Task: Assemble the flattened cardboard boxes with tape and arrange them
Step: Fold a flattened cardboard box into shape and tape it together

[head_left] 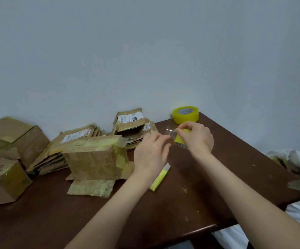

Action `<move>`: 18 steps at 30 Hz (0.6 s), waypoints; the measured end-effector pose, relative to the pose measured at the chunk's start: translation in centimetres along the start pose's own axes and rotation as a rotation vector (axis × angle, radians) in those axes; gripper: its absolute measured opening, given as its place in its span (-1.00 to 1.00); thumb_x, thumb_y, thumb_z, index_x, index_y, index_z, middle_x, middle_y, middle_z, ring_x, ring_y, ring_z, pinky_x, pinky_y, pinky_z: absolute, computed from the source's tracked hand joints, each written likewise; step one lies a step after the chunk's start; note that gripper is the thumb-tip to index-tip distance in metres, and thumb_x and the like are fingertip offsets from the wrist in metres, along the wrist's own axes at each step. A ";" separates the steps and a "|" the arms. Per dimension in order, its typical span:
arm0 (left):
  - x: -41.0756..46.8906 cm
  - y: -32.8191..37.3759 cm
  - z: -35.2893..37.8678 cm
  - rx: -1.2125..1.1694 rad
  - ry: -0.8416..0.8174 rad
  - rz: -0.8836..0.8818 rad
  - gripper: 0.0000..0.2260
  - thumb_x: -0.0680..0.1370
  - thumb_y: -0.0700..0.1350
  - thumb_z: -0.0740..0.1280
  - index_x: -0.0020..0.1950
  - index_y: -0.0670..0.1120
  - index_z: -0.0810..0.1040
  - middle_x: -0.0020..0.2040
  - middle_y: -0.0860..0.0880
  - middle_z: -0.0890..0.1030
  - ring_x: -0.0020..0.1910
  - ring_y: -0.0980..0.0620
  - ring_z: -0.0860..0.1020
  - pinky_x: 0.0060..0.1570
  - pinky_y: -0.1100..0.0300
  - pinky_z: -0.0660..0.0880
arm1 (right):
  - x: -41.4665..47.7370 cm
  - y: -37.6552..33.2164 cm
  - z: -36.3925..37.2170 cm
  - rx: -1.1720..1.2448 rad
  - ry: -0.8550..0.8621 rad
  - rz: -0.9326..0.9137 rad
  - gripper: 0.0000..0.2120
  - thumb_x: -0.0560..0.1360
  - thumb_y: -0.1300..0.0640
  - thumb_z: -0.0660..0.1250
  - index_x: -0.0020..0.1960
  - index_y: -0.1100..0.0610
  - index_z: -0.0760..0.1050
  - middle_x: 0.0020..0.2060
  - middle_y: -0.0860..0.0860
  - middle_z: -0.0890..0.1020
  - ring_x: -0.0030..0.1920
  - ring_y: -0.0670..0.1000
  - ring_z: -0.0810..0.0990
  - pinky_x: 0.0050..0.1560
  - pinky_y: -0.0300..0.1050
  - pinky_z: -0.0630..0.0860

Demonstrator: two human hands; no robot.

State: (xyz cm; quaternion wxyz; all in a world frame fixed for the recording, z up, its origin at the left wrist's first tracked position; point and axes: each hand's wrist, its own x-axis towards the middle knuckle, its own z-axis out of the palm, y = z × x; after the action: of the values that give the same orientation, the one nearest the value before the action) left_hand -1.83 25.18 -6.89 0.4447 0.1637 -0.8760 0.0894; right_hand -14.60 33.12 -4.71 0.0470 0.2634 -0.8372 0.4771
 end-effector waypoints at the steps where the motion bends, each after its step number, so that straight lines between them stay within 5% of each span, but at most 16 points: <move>1: 1.7 0.4 -0.2 -0.018 0.040 0.003 -0.76 0.49 -0.01 0.25 0.03 -0.03 0.65 -0.14 0.05 0.59 -0.12 0.04 0.49 -0.27 0.23 0.43 | -0.1 0.0 0.0 -0.017 0.003 -0.015 -0.84 0.46 -0.15 0.36 -0.08 -0.09 0.62 -0.10 0.02 0.68 0.01 0.11 0.59 -0.16 -0.15 0.33; 8: 5.7 0.7 0.7 -0.065 -0.360 -0.140 -0.78 0.49 0.02 0.37 0.10 0.02 0.66 0.05 0.02 0.63 0.09 -0.06 0.46 0.03 0.05 0.43 | -0.3 0.6 -0.4 0.011 -0.004 -0.133 -0.83 0.51 -0.13 0.32 -0.04 -0.10 0.62 -0.13 0.00 0.68 -0.01 0.09 0.59 -0.10 -0.11 0.36; 15: 6.3 1.5 1.2 -0.371 -0.321 -0.433 -0.88 0.49 -0.07 0.39 -0.10 -0.05 0.72 -0.18 -0.02 0.70 -0.12 0.00 0.61 0.02 0.09 0.49 | 0.3 1.5 -0.7 0.138 -0.071 -0.178 -0.80 0.53 -0.09 0.31 0.10 -0.07 0.59 -0.02 -0.02 0.67 0.06 0.07 0.57 -0.01 -0.08 0.45; 18: 7.0 1.5 1.7 -0.375 -0.293 -0.487 -0.86 0.50 -0.09 0.38 -0.06 -0.08 0.71 -0.14 -0.08 0.69 -0.08 -0.03 0.61 -0.06 0.16 0.45 | 0.3 1.7 -0.6 0.246 -0.190 -0.148 -0.48 0.46 -0.07 0.41 0.38 -0.05 0.39 0.01 -0.02 0.57 0.06 0.00 0.50 0.08 -0.10 0.42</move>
State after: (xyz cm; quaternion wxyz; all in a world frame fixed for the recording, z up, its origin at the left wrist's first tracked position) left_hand -7.55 24.63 -2.23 0.3449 0.2949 -0.8669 -0.2064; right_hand -15.77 34.15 -5.57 -0.0300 0.3718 -0.7514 0.5443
